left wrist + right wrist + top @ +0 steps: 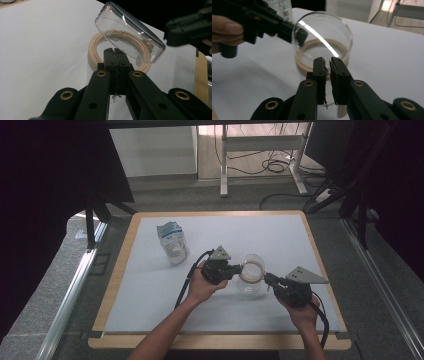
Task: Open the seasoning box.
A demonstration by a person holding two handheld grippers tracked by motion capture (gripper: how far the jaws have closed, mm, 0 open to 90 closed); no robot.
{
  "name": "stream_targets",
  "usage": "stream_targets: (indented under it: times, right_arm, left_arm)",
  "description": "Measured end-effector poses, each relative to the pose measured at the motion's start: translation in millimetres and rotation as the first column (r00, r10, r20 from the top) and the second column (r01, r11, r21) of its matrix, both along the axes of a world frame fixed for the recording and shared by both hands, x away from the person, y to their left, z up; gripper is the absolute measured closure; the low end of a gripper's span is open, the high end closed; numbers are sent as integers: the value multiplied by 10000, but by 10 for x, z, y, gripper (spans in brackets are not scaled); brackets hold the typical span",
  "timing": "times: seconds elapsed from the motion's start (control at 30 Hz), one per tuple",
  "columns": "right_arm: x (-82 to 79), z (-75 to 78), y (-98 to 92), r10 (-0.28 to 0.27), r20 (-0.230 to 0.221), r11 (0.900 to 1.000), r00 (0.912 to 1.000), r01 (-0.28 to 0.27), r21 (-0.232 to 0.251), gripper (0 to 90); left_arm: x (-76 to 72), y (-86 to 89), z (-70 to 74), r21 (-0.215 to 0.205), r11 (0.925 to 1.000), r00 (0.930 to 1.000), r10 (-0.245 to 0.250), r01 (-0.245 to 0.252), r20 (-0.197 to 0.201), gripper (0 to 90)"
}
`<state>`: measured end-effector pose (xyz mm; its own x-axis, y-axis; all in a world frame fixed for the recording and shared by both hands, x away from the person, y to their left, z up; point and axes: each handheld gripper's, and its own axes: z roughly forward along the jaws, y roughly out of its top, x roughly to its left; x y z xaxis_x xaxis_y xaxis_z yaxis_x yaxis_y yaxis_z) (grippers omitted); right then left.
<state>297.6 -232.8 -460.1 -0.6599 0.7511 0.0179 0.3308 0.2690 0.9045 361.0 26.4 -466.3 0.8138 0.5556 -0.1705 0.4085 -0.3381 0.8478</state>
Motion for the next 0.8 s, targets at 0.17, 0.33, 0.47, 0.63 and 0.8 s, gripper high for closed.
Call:
stream_targets:
  times: [0.17,0.33,0.47,0.63,0.8]
  right_arm:
    - [-99,-138,37,453,-428,9990,9981,-453,12,712]
    - [-220,-364,7,565,-933,9977,9940,-596,-309,641]
    - [-233,-487,-24,421,-1247,9981,9913,-474,-401,625]
    - [-211,-577,-8,334,-1416,9974,9894,-420,-586,603]
    - [-206,-628,23,358,-1594,9964,9866,-474,-697,592]
  left_arm:
    - [12,-14,31,-8,10000,10000,-40,40,-12,900]
    - [2,-113,142,71,9997,9995,-224,222,205,900]
    - [-13,-170,179,62,9994,9991,-328,327,266,900]
    - [-48,-282,224,109,9983,9977,-576,573,357,900]
    - [-120,-419,290,119,9956,9941,-939,934,539,900]
